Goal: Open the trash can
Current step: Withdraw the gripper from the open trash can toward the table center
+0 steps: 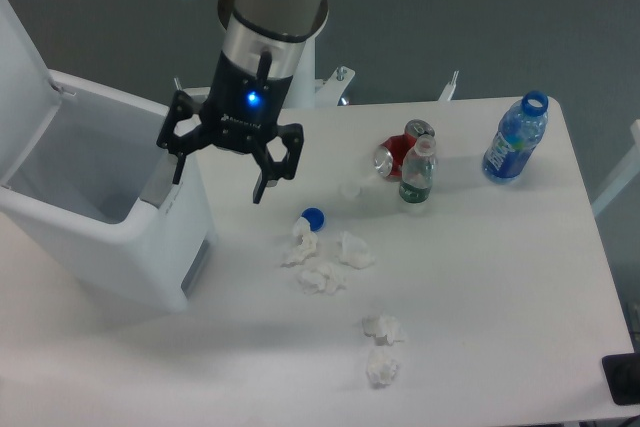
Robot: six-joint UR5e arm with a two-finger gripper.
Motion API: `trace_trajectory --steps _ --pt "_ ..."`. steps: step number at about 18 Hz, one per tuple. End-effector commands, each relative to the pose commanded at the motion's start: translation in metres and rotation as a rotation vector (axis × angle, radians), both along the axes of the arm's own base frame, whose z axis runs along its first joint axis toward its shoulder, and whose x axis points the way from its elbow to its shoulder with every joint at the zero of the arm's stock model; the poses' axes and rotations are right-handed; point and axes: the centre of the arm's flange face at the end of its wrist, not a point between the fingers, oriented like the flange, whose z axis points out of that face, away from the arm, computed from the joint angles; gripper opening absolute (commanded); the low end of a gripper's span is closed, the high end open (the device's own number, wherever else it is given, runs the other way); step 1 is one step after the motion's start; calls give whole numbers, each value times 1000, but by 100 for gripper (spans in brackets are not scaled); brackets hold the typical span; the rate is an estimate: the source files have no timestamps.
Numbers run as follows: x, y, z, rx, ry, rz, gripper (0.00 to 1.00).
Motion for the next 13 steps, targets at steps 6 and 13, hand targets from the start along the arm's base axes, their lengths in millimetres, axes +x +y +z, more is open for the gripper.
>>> trace_trajectory --steps 6,13 --pt "-20 -8 15 -21 192 -81 100" --pt "-43 -17 7 -198 446 -165 100"
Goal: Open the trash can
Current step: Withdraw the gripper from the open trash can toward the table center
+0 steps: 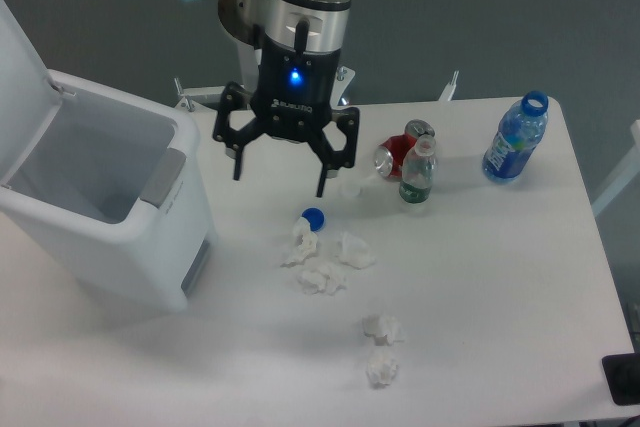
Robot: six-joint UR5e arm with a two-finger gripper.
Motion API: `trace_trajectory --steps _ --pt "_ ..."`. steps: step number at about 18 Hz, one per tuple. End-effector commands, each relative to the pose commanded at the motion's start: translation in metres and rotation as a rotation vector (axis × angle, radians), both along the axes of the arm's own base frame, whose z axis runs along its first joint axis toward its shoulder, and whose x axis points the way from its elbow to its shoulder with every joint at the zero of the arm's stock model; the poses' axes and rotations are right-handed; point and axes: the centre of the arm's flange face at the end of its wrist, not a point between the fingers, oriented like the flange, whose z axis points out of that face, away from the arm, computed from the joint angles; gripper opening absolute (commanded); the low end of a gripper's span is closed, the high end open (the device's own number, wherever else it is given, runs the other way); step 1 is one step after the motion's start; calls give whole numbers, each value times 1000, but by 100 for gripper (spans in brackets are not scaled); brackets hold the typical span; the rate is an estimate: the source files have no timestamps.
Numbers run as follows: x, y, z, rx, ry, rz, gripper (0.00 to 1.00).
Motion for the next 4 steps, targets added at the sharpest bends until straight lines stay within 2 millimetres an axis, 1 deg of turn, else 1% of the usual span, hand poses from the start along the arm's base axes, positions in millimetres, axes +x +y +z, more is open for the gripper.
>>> trace_trajectory --steps 2,4 --pt "-10 -3 -9 -91 74 -27 100" --pt "-13 -5 -12 -136 108 -33 100"
